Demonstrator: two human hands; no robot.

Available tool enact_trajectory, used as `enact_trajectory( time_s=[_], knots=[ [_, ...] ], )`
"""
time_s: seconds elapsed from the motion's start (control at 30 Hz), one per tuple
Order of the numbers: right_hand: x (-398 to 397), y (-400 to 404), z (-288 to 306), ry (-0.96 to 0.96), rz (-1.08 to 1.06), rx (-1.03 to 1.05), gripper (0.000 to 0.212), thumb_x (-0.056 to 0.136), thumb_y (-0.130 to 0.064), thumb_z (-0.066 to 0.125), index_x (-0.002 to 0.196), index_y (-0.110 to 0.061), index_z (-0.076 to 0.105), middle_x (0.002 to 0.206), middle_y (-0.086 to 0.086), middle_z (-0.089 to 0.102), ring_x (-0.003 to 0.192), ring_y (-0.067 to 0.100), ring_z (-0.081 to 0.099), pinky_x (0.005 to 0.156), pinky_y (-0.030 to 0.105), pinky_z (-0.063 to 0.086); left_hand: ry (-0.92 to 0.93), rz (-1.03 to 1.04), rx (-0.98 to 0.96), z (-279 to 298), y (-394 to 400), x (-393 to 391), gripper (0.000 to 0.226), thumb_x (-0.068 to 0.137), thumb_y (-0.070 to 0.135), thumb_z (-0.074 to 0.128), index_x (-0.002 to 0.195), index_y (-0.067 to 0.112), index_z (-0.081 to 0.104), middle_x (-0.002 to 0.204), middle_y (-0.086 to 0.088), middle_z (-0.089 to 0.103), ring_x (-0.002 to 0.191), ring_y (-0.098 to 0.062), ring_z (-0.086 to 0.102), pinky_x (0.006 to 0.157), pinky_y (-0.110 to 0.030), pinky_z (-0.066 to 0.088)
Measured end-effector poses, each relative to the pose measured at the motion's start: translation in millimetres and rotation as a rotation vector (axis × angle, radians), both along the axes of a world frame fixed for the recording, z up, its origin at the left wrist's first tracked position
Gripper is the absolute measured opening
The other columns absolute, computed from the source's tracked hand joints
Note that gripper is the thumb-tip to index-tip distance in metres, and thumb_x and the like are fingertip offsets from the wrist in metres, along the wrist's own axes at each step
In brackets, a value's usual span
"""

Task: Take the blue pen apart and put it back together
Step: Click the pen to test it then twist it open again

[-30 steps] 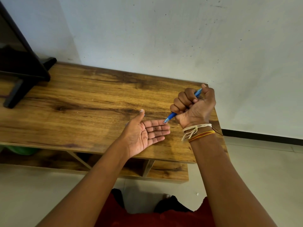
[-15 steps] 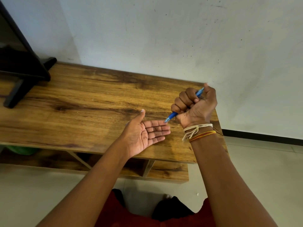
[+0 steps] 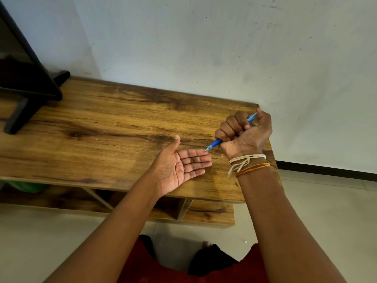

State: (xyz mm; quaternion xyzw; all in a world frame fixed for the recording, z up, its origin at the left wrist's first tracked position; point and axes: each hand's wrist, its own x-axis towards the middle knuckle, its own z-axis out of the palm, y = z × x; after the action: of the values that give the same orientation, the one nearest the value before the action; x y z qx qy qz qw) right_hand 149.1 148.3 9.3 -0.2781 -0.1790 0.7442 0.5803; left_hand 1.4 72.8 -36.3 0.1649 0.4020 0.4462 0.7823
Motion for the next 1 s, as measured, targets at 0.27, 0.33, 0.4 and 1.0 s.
enact_trajectory(
  time_s=[0.27,0.33,0.4,1.0],
  knots=[
    [0.7,0.3,0.2,0.002,-0.001,-0.005,0.056,0.087,-0.049,0.027,0.040,-0.020,0.027,0.037,-0.006,0.018,0.041,0.013,0.006,0.046,0.019,0.013,-0.005,0.007,-0.002,-0.1,-0.2,1.0,0.076,0.097,0.056,0.023,0.105,-0.005,0.067,0.110,-0.025,0.069,0.103,-0.033,0.068,0.081,-0.034,0.057],
    [1.4,0.5,0.4,0.002,-0.004,-0.007,0.054,0.087,-0.048,0.028,0.041,-0.020,0.026,0.037,-0.006,0.019,0.041,0.013,0.007,0.046,0.018,0.013,-0.005,0.008,-0.003,-0.1,-0.2,1.4,0.076,0.097,0.056,0.024,0.105,-0.005,0.067,0.110,-0.025,0.069,0.104,-0.033,0.068,0.081,-0.034,0.057],
    [2.3,0.8,0.4,0.004,-0.002,-0.004,0.054,0.087,-0.047,0.028,0.041,-0.020,0.026,0.037,-0.006,0.019,0.041,0.013,0.007,0.046,0.018,0.014,-0.004,0.009,-0.003,0.1,0.0,1.9,0.076,0.097,0.057,0.024,0.106,-0.005,0.066,0.110,-0.025,0.069,0.104,-0.032,0.068,0.081,-0.034,0.057],
    [6.1,3.4,-6.1,0.049,-0.014,-0.039,0.061,0.089,-0.055,0.029,0.041,-0.018,0.028,0.037,-0.005,0.019,0.039,0.011,0.009,0.046,0.021,0.012,-0.019,0.007,-0.007,-1.4,1.6,2.4,0.075,0.097,0.057,0.024,0.107,-0.005,0.066,0.110,-0.025,0.069,0.103,-0.033,0.068,0.081,-0.034,0.058]
  ],
)
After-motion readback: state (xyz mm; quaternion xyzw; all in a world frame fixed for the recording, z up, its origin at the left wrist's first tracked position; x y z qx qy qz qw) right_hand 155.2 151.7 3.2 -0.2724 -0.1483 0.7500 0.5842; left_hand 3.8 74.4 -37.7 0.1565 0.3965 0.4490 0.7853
